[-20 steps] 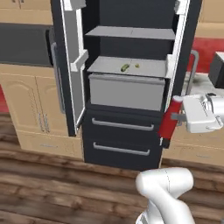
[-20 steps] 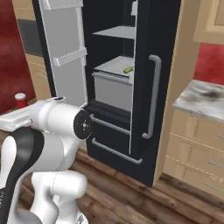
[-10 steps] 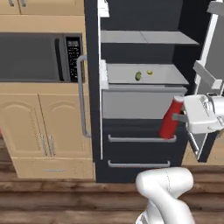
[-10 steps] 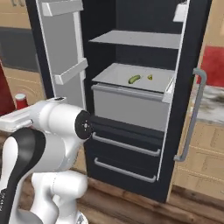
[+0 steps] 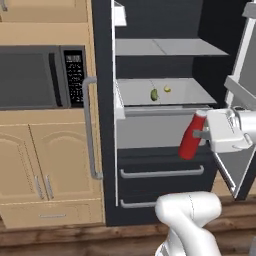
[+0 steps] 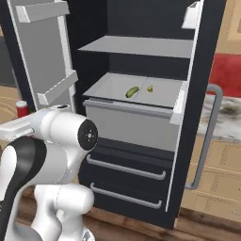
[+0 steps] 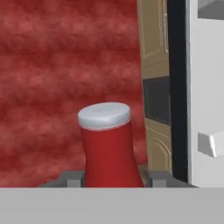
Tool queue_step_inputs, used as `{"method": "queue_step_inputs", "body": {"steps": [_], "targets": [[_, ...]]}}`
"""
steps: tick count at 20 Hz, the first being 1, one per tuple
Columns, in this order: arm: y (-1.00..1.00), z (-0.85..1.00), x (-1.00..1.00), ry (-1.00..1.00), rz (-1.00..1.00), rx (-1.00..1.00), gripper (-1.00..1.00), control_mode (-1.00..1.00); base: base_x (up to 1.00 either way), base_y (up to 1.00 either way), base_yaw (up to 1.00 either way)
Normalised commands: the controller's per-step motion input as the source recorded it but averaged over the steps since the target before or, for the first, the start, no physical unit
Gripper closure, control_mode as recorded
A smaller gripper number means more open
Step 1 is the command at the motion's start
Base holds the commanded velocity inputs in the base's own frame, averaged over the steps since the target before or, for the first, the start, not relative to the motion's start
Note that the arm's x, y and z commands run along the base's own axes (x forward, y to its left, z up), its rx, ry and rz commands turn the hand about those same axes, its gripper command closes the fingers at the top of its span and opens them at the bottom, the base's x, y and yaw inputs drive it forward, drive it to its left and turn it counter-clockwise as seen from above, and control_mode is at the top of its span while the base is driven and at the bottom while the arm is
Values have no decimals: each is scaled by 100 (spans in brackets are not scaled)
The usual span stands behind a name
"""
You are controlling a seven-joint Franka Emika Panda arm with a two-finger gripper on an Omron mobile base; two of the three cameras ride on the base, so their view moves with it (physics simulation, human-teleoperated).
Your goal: Place the condiment bottle and ketchup from the counter to the top shelf of the fridge. If the existing items in the fridge are on the top shelf, move them to other shelves.
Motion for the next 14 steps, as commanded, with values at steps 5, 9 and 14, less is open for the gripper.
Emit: {"method": "queue_step_inputs", "body": {"steps": [5,9,14], "targets": [[0,0,0,0,0,0,100,100,51,-9,0],[0,0,0,0,0,0,100,100,70,-4,0],[0,0,0,0,0,0,100,100,57,-7,0]]}}
